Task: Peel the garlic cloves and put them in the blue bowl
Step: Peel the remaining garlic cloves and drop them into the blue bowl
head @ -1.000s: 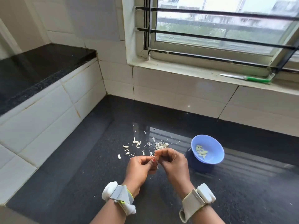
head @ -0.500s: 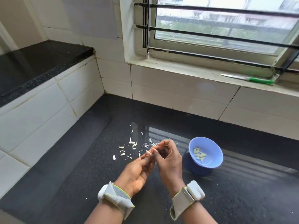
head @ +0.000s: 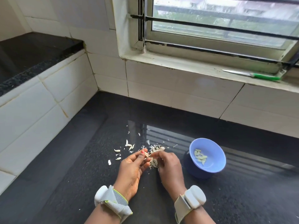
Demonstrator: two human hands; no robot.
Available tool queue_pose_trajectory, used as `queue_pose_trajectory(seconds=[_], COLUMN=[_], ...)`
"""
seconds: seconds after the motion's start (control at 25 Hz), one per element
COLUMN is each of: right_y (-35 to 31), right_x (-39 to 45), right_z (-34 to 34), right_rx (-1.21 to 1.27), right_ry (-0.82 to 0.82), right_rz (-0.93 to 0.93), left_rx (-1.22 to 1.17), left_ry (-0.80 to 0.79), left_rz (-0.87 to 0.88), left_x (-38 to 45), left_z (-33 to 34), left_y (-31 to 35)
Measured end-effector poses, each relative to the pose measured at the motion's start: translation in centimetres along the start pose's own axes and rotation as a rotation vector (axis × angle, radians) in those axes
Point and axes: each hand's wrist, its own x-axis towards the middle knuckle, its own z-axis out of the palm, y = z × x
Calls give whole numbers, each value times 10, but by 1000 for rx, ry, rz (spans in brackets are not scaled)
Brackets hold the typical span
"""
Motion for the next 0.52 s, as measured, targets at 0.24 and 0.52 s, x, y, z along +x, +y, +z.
queue_pose_trajectory(seconds=[0.24,0.52], right_y=[1,-20], right_x=[6,13], right_z=[-1,-18], right_rx=[65,409], right_ry=[52,-59], right_rz=[-11,301], left_rx=[111,230], left_ry=[48,59], left_rz=[94,125], left_x=[9,8], left_z=[1,6], left_y=[-6,-13])
